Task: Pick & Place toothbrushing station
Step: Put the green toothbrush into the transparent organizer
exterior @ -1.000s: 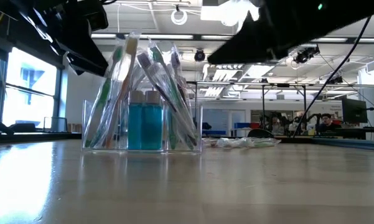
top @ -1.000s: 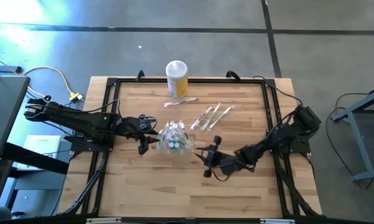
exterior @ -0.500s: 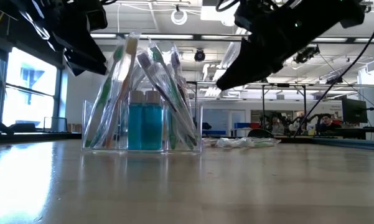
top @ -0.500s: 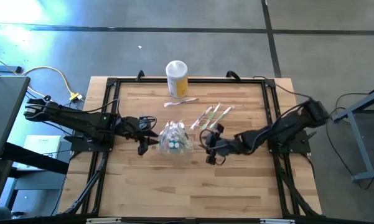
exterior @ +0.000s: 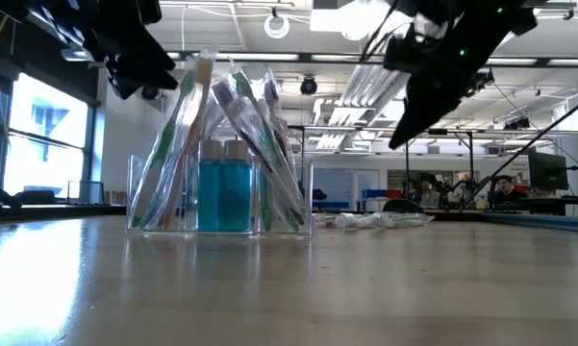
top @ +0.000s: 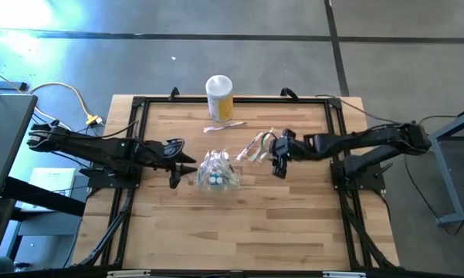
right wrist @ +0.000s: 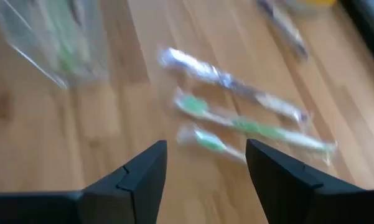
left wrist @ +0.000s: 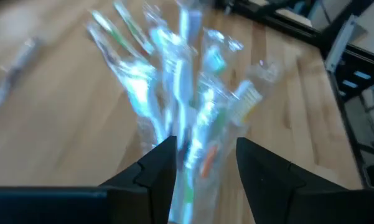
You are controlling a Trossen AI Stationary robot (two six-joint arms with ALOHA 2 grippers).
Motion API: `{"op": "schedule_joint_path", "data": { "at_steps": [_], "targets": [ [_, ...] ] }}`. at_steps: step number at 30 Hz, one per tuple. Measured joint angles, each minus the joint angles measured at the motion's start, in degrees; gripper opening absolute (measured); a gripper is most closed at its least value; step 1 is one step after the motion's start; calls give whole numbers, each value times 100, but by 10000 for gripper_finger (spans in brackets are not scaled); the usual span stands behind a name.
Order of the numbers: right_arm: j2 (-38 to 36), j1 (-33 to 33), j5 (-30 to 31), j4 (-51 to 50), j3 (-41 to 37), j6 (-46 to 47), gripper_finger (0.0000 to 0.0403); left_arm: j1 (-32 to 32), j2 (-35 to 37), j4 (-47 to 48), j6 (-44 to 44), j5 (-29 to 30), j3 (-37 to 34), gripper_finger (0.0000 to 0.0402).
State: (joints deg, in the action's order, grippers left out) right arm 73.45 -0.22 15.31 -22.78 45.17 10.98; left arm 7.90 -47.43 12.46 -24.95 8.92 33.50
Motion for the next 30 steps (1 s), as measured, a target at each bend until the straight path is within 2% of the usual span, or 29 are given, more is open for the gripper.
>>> {"op": "schedule_joint_path", "data": {
  "at_steps": [5,12,21,30],
  "targets": [
    [289,-791,-628,-189,-2,-889,206,-2,413,9,254,262,0,161],
    [867,-1425,-682,137,-7,-2040,205,-1,791,-95,585,288,2,161],
    [1194,-1605,-917,288,-2,-2177,205,-2,834,-96,1386,481,2,161],
    [1404,-1756,-1117,411,-3,-2716,205,-2,832,-341,2587,1252,2,161]
  ]
}}
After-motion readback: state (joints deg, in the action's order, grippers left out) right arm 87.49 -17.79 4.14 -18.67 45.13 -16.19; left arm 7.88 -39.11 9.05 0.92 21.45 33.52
